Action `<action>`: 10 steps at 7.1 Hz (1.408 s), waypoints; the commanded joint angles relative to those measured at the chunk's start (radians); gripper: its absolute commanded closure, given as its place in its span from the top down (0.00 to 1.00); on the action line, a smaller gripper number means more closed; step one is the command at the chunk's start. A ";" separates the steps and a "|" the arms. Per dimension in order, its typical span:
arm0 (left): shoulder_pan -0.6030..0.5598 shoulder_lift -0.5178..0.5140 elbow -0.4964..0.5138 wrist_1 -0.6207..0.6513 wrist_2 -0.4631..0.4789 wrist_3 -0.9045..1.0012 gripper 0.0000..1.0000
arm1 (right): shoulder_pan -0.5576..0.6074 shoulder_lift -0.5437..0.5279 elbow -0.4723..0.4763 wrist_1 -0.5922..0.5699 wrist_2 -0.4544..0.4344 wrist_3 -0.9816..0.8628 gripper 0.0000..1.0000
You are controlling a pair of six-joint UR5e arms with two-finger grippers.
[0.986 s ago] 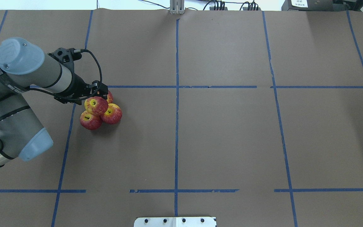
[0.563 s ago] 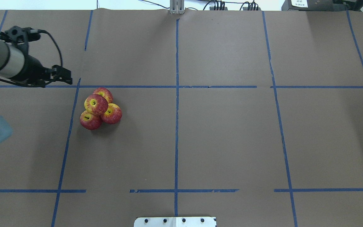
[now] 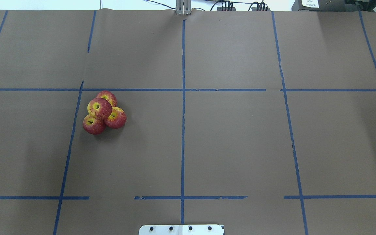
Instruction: Stack apples
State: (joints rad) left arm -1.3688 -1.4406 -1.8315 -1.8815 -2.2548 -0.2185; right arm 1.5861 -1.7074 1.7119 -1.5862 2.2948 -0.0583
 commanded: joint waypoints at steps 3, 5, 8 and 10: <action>-0.306 0.000 0.178 0.173 -0.011 0.426 1.00 | 0.000 0.000 0.000 0.002 0.000 0.000 1.00; -0.306 -0.004 0.173 0.200 -0.130 0.328 1.00 | 0.000 0.000 0.000 0.000 0.000 0.000 1.00; -0.265 -0.033 0.164 0.385 -0.127 0.329 1.00 | 0.000 0.000 0.000 0.000 0.000 0.000 1.00; -0.248 -0.003 0.159 0.384 -0.127 0.335 1.00 | 0.000 0.000 0.000 0.000 0.000 0.000 1.00</action>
State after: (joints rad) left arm -1.6252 -1.4611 -1.6700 -1.5040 -2.3816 0.1120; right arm 1.5861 -1.7073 1.7119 -1.5860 2.2948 -0.0583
